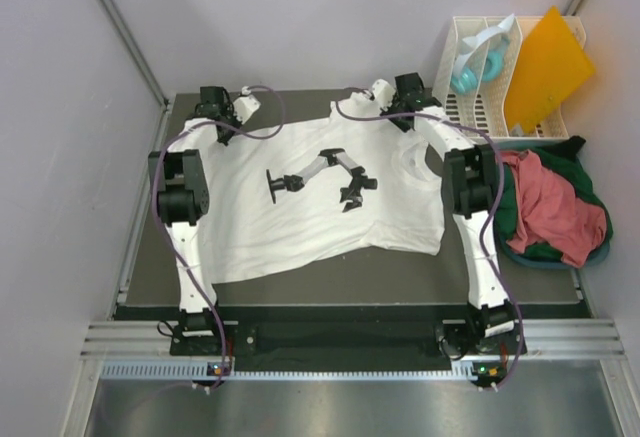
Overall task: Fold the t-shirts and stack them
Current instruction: Flatten out the tshirt
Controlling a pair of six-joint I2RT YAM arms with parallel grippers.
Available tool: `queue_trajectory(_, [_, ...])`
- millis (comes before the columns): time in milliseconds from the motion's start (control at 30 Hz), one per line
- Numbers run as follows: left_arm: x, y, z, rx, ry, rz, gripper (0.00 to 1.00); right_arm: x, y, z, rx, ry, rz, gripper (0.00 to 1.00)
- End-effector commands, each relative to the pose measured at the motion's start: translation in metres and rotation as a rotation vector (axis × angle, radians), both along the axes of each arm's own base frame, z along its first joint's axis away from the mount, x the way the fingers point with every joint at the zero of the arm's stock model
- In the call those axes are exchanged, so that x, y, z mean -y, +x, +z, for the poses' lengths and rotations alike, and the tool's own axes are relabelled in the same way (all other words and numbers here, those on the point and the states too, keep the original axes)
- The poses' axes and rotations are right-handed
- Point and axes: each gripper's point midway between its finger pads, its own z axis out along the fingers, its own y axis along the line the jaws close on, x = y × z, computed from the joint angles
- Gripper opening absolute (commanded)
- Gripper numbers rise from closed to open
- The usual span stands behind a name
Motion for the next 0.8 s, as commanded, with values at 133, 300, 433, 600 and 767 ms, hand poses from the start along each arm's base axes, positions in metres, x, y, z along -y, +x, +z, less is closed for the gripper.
queue_trajectory(133, [-0.005,0.001,-0.036,-0.094,-0.008,0.043,0.00,-0.015,0.006,-0.006,0.042,-0.070,0.021,0.00])
queue_trajectory(300, [-0.020,0.003,-0.039,-0.097,0.068,0.090,0.00,-0.011,0.009,-0.007,0.053,-0.105,0.006,0.00])
queue_trajectory(433, [-0.037,0.004,-0.030,-0.048,0.140,0.149,0.00,-0.007,0.006,-0.008,0.054,-0.126,-0.016,0.00])
queue_trajectory(600, [-0.039,0.017,0.003,0.093,0.117,0.181,0.00,-0.006,0.003,-0.008,0.049,-0.130,-0.021,0.00])
queue_trajectory(767, [-0.011,0.021,0.064,0.189,-0.053,0.118,0.00,-0.007,-0.002,-0.017,0.025,-0.159,0.004,0.00])
